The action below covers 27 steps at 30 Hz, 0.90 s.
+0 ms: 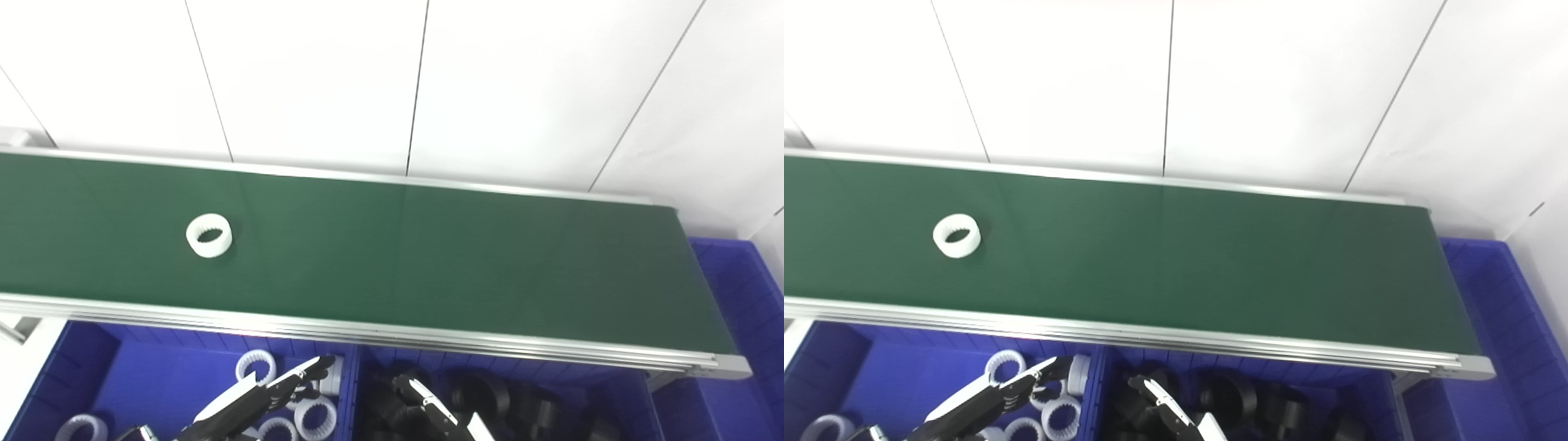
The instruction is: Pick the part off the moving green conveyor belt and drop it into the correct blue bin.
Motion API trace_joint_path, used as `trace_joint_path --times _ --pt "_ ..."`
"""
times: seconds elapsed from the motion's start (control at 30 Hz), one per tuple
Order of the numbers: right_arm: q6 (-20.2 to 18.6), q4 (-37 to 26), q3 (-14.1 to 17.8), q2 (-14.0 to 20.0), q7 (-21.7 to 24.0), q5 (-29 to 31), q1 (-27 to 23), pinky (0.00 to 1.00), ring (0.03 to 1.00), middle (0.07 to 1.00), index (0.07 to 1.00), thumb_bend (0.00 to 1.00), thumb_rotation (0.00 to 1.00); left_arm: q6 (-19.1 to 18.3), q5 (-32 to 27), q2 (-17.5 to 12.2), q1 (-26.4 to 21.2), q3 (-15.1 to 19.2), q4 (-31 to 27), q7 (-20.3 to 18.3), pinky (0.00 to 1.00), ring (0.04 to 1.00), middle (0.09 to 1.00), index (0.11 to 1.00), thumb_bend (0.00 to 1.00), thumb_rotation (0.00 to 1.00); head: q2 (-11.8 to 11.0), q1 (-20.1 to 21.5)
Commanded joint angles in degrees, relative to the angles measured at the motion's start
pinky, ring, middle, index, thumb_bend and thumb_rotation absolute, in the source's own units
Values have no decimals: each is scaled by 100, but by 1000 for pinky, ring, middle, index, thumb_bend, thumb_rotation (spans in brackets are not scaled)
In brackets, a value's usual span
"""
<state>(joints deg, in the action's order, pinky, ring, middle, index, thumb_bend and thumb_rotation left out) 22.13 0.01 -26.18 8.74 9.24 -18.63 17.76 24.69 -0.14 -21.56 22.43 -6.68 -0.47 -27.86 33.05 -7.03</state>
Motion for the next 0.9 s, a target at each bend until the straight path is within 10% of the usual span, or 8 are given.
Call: trace_joint_path --times 0.0,0.23,0.5,0.87 --pt "375 -68 -9 -51 -51 83 -55 806 914 946 918 415 845 224 -50 -98 -49 7 -118 54 857 962 998 968 559 552 28 -9" --pt "403 -43 -8 -47 -42 72 -132 810 916 950 925 400 832 224 132 -131 -173 4 -385 213 894 964 996 971 541 557 112 -2" --pt "391 59 -14 -42 6 132 -243 828 927 955 932 404 844 214 1823 -392 -1128 29 -1412 823 942 951 974 964 475 649 63 -70" --pt "403 163 -24 -69 6 200 -330 847 932 953 935 413 857 -225 3373 -421 -2612 104 -2162 725 951 946 943 929 580 312 30 -113"
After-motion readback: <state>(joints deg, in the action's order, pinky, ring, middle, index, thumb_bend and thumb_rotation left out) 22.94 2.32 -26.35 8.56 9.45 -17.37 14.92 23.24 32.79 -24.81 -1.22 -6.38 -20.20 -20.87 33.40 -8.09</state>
